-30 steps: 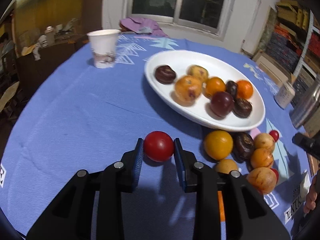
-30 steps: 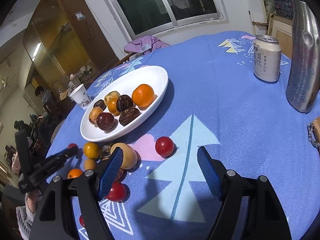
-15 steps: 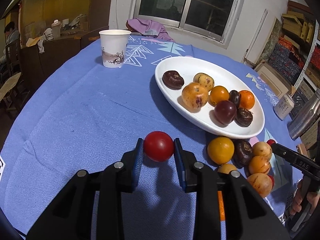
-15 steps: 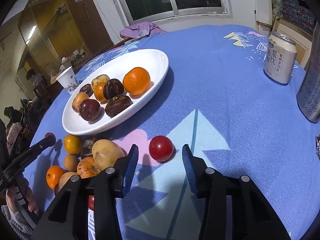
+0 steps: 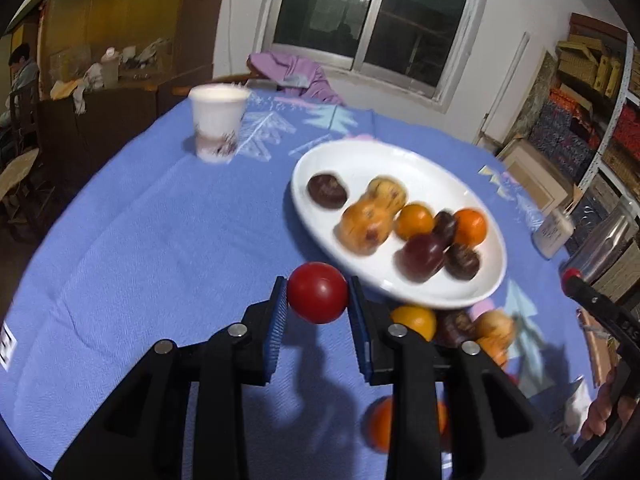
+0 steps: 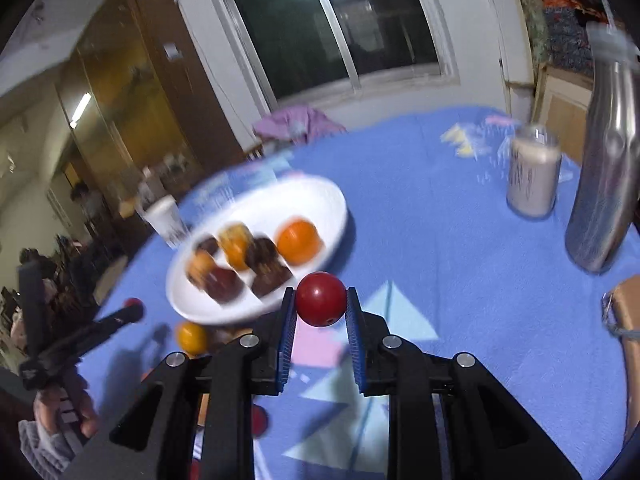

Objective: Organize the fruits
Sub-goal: 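Place the tomato on the plate with the left tool while the right places the plum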

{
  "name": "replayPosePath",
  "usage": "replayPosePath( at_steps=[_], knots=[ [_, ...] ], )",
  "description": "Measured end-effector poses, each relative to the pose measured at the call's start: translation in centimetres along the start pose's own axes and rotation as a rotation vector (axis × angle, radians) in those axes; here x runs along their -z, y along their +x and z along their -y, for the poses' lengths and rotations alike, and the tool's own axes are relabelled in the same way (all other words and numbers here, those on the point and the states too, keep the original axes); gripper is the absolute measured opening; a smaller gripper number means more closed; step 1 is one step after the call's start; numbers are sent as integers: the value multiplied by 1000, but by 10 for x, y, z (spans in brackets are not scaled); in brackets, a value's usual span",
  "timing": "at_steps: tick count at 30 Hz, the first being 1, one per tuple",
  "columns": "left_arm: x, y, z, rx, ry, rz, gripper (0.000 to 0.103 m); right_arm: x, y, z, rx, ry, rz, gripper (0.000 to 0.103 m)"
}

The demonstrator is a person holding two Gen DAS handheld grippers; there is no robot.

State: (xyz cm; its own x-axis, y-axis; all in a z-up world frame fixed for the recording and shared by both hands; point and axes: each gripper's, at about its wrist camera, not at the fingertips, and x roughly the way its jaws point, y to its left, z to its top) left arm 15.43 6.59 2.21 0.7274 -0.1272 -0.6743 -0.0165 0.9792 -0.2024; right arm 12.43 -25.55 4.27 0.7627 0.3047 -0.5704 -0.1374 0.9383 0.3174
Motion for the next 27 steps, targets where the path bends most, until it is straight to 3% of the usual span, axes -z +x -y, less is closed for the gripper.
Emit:
replayPosePath(
  at_steps=[3,7,14,20,21,22,24,27],
  knots=[
    [-30,-13,28,-2,53,50,29,-28,-7,-24,-37,-43,31,25],
    [-56,1,60,-19,114,87,30,-46,32,-48,-50,-78,-23,25],
    [-63,70,37,-17,24,3,29,-36,113,-74,-29,-145,-134,25],
    [-58,89,26,-23,13,-30,30,-29,119,-87,-36,-204,-157,27],
    [-57,89,27,-34,14,-23,32,-28,119,-86,-31,-203,-156,31],
    [-57,90,27,-43,17,-24,43,-29,117,-85,-27,-201,-147,43],
    [-56,88,26,-49,12,-16,62,-32,112,-83,-18,-201,-121,47],
    [-57,79,27,-61,18,13,64,-38,98,-79,-32,-197,-94,47]
  ],
)
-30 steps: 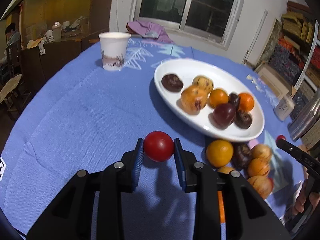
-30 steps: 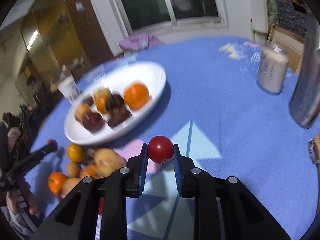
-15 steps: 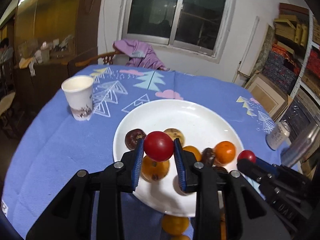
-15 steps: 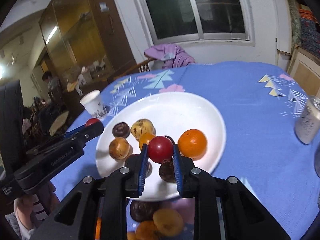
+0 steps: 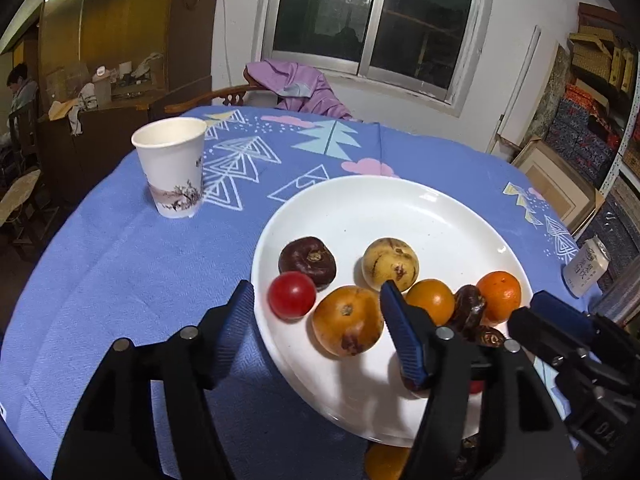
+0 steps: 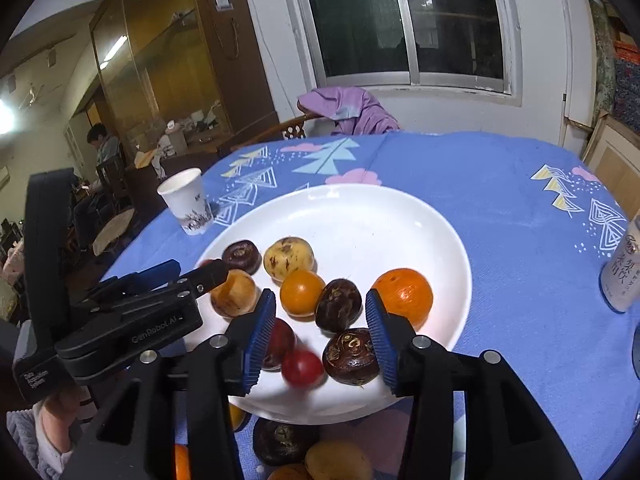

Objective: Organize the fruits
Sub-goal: 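Place the tomato on the plate with the left tool while the right places the plum, then move both open tools back over the fruit pile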

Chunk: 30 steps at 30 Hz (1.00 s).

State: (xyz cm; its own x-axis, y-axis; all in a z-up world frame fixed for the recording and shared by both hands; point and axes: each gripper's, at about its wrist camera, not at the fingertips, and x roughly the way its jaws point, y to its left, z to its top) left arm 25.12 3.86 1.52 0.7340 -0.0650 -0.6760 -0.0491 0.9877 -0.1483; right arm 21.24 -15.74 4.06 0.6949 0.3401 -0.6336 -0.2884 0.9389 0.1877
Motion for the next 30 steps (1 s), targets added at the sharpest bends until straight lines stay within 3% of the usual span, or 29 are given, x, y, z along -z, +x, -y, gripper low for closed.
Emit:
replayPosePath(
  at_steps=[4,6,7,9,13,17,26,30],
  knots=[
    [1,-31,-1,21,4,49,65,-4,-50,1,-24,9,99,48],
    [8,-54,-2,27,17,80,74,2,-86,-1,-36,-5,160,57],
    [17,-67,-3,30,26,94,79,9,-99,0,-39,-6,183,66],
    [41,-88,-6,30,36,109,80,34,-124,6,-28,-2,229,70],
    [94,-113,-10,34,57,88,80,80,-131,34,-3,85,173,70],
    [130,-124,-8,38,75,44,80,95,-133,53,-12,163,152,70],
    [139,-118,0,80,114,-9,82,101,-127,56,3,187,131,70],
    [139,-100,3,63,121,-82,86,101,-126,58,3,191,128,70]
  ],
)
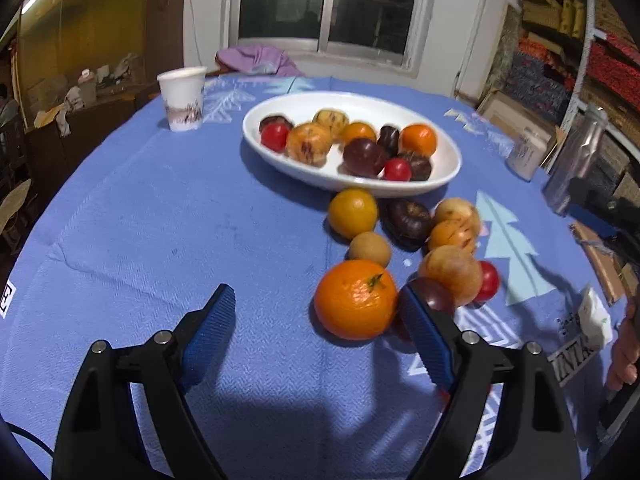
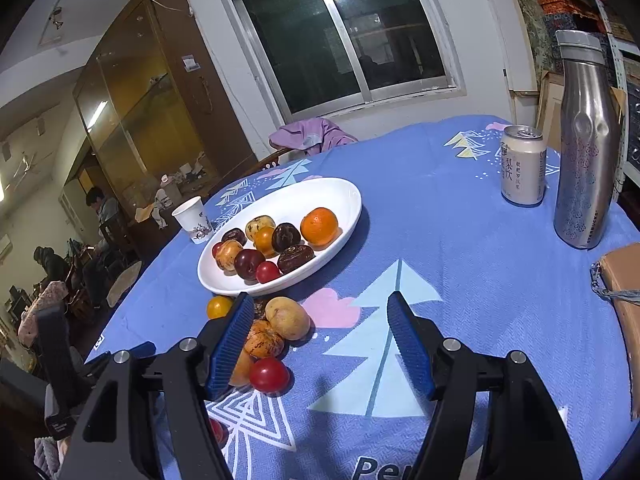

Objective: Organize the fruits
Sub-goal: 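Move both open tools back over the fruit pile, then grasp a mandarin orange with the left tool while the right grasps a red plum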

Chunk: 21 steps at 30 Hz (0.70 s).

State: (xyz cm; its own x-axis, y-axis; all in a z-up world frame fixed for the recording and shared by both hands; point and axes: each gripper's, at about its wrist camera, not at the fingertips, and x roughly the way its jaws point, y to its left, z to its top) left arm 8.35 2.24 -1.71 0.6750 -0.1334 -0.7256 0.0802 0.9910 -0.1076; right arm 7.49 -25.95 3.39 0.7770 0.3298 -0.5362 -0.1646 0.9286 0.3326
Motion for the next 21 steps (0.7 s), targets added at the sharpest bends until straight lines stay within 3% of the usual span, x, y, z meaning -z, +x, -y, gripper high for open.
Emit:
replayPosePath(
  at_steps=[3,7,8,10,13,15,18,20,21],
  knots=[
    [0,0,-13,-10,-51,3,93,0,0,0,0,0,1,70],
    [-3,-20,-37,-192,-115,109,91,-1,1,1,-1,11,2,70],
    [-2,-23,-44,-202,-140,118,91,-1,1,2,-3,14,1,70],
    [-3,-29,-52,-156,-179,140,91,-1,0,3,-8,16,4,70],
    [-3,-32,-40,-134,-122,161,91,-1,-2,2,-15,10,10,70],
    [-3,-23,-26,-141,-50,124,91,-2,-2,2,-16,9,11,70],
    [-5,-14,-23,-145,-38,90,91,-1,-2,3,-17,12,9,70],
    [-5,-10,-31,-119,-81,72,86,-1,-2,3,-19,9,7,70],
    [-5,-8,-36,-109,-100,63,79,-1,-1,2,-18,7,5,70]
  ],
)
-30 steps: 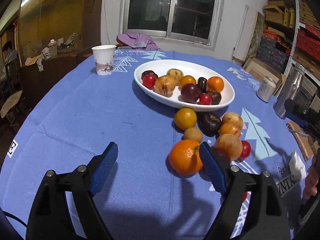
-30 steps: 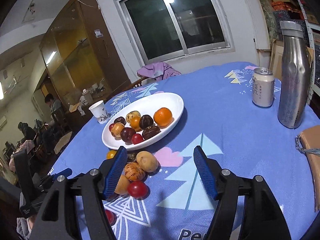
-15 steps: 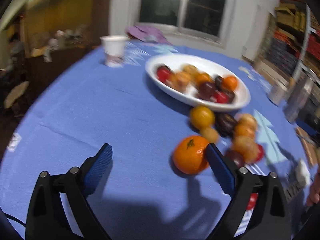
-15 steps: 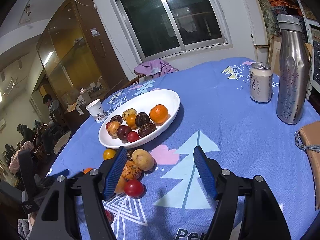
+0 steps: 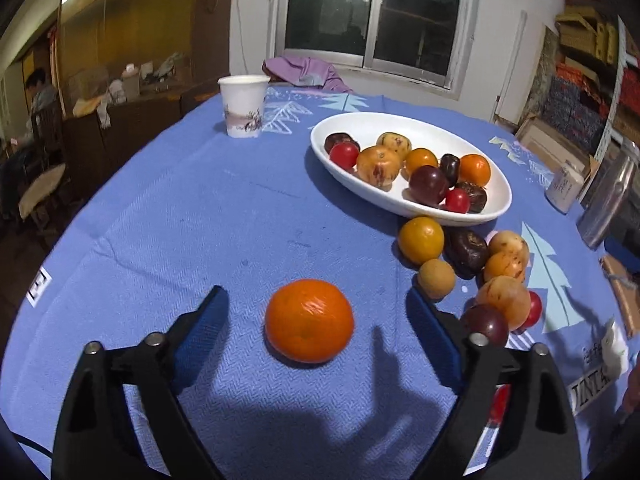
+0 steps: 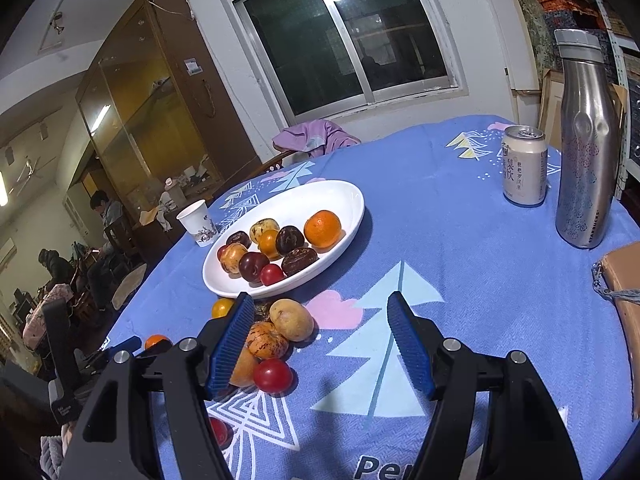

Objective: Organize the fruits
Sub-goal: 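Grasp a mandarin orange with the left tool while the right grasps a red plum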

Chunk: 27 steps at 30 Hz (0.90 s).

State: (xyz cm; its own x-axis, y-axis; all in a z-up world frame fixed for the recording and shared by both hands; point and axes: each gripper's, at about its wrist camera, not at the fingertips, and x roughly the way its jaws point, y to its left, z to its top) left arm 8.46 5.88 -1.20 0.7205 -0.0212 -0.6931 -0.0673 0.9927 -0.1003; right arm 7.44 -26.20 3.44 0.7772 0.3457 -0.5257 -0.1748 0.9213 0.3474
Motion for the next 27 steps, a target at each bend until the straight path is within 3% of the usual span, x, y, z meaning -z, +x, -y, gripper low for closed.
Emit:
replayPosePath(
  at_steps=[3,8,9,10,12,16,20,24,27],
  knots=[
    [0,6,-5,23,-22,-29,69,1,1,-2,2,-9,-9,70],
    [2,3,0,16,-5,-19,68,1,3,-2,5,-9,-17,70],
    [2,4,0,18,-5,-24,65,1,4,-2,5,-9,-20,70],
    [3,5,-1,24,-7,-35,54,1,4,-2,5,-10,-24,70],
    [4,7,-2,36,-13,-51,47,2,6,-3,5,-13,-30,70],
    [4,3,-3,51,-16,-34,46,5,12,-6,-3,-27,-69,70],
    [4,-4,-8,49,-41,-4,45,15,29,-18,-55,-70,-189,70],
    [3,-5,-9,53,-39,-5,46,26,40,-30,-78,-107,-267,60],
    [4,-4,-8,58,-36,-11,46,31,46,-32,-77,-113,-300,45]
  ],
)
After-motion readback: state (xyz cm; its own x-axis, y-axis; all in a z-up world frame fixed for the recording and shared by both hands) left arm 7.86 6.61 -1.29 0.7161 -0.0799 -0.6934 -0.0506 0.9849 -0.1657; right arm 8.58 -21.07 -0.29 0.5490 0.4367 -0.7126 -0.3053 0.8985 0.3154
